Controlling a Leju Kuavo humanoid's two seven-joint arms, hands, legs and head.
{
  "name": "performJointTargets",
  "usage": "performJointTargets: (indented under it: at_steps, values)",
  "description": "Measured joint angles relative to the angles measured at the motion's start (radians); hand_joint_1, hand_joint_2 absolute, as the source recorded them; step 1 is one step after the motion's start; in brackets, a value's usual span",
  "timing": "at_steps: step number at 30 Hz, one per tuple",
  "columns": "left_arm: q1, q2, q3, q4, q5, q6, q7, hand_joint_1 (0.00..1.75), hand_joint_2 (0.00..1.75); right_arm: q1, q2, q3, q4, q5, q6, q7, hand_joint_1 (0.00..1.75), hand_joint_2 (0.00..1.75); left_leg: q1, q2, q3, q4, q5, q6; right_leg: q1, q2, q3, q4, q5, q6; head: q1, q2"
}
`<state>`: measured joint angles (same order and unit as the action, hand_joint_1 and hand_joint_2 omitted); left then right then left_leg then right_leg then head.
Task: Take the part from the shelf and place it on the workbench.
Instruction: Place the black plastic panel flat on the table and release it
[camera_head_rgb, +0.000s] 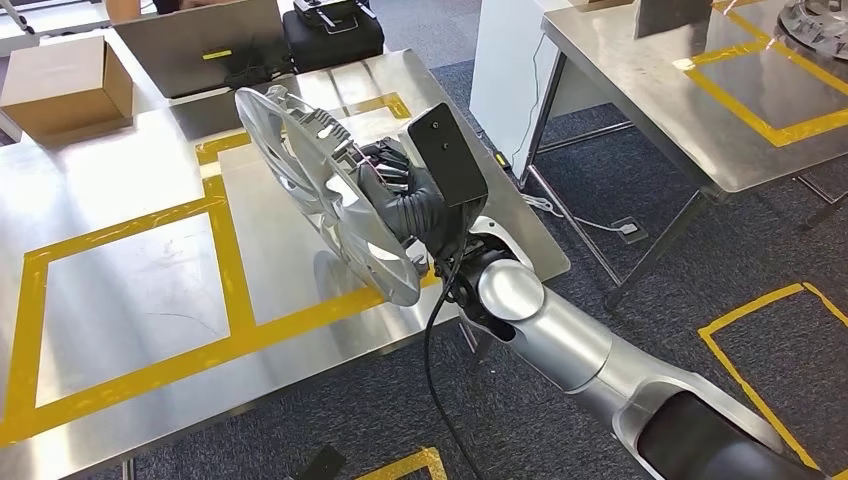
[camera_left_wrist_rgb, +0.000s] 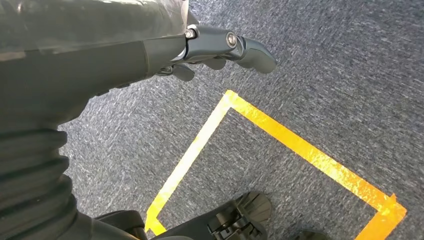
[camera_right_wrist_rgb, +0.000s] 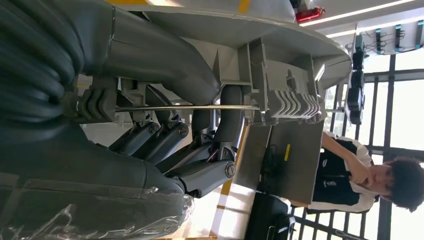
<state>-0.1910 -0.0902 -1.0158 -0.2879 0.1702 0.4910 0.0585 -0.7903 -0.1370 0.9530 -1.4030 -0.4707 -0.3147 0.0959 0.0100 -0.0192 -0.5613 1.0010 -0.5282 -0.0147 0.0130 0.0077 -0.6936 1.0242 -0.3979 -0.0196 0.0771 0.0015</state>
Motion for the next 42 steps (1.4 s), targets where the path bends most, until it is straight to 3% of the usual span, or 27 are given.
performJointTargets:
  at_steps: [10,14,17,22,29,33,42]
  values:
    - [-0.002,-0.006,-0.007,0.000,0.006,-0.024,-0.014,0.00,1.75,-0.052,0.078,0.073,0.127,0.267,-0.108,0.047,1.75,1.75,-0.001,0.000,0.013,0.000,0.000,0.000,-0.001,-0.001,0.014,-0.001,0.000,0.000,0.000,0.000]
    - [-0.001,-0.007,-0.007,0.000,0.010,-0.042,-0.013,0.00,1.75,-0.055,0.103,0.096,0.163,0.515,-0.134,0.132,1.75,1.75,-0.001,0.000,0.013,0.000,0.000,0.000,-0.001,-0.001,0.014,-0.001,0.000,0.001,0.000,0.000]
    - [-0.001,-0.008,-0.007,0.000,0.008,-0.056,-0.008,0.00,1.75,-0.055,0.109,0.109,0.172,0.752,-0.096,0.225,1.75,1.75,-0.001,0.000,0.013,0.000,0.000,0.000,-0.001,-0.001,0.014,-0.002,0.000,0.001,0.000,0.000]
    - [0.001,-0.008,-0.007,0.000,0.003,-0.071,0.000,0.00,1.75,-0.054,0.115,0.125,0.181,0.977,-0.013,0.298,1.75,1.75,-0.001,0.000,0.013,-0.001,-0.001,0.001,-0.001,0.000,0.014,-0.003,-0.001,0.002,0.000,0.000]
    - [0.009,-0.006,-0.007,0.000,-0.008,-0.075,0.004,0.00,1.75,-0.067,0.121,0.185,0.194,1.491,0.246,0.389,1.75,1.75,-0.001,0.000,0.012,-0.001,-0.002,0.002,-0.001,-0.001,0.014,-0.004,-0.001,0.002,0.000,0.000]
    - [0.012,-0.005,-0.007,0.000,-0.015,-0.074,0.004,0.00,1.75,-0.063,0.125,0.206,0.202,1.579,0.319,0.370,1.75,1.75,-0.001,0.000,0.012,-0.001,-0.002,0.003,-0.001,0.000,0.014,-0.004,-0.001,0.002,0.000,0.000]
    - [0.016,-0.005,-0.009,0.000,-0.026,-0.082,0.005,0.00,1.75,-0.046,0.126,0.242,0.223,1.585,0.344,0.331,1.75,1.75,-0.001,0.000,0.012,-0.002,-0.002,0.003,-0.001,0.000,0.014,-0.005,-0.001,0.002,0.000,0.000]
